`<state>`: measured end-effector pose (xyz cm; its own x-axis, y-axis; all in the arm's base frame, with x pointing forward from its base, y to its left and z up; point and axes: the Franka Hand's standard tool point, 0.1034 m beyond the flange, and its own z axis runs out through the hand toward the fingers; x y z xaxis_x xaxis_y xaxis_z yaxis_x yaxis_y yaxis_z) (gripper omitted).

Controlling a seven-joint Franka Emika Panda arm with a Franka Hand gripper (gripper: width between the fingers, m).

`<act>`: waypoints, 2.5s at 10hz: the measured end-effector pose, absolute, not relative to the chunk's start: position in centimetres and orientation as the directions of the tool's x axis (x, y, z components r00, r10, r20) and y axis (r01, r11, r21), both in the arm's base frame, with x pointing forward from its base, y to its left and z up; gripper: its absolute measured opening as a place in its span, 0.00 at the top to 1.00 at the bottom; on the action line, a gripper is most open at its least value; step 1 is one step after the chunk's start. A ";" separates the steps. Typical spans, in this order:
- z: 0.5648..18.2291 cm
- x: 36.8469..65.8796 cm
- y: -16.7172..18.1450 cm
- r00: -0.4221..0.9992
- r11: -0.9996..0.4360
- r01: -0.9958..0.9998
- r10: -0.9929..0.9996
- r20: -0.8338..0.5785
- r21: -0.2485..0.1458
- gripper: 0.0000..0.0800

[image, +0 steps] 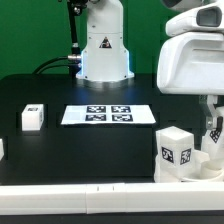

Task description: Assemble stool

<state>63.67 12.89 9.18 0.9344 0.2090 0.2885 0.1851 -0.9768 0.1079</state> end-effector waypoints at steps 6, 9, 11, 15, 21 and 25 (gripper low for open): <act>8.4 63.4 12.9 0.932 -0.973 0.200 0.224 0.286 0.112 0.60; 8.0 63.2 13.0 0.921 -0.974 0.195 0.223 0.319 0.117 0.60; 8.0 62.9 13.1 0.911 -0.973 0.189 0.223 0.347 0.130 0.60; 7.7 62.3 13.3 0.885 -0.966 0.198 0.248 0.394 0.163 0.60; 7.7 62.2 13.4 0.855 -0.960 0.217 0.273 0.440 0.175 0.59; 7.1 61.3 13.3 0.817 -0.961 0.197 0.270 0.510 0.193 0.59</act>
Offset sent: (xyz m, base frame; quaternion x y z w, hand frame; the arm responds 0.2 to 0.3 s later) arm -0.0046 -0.0074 -0.0006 -0.0033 0.0013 -0.0060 1.0000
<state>61.25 13.27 7.15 0.8168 0.2697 0.5100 0.1971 -0.9613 0.1925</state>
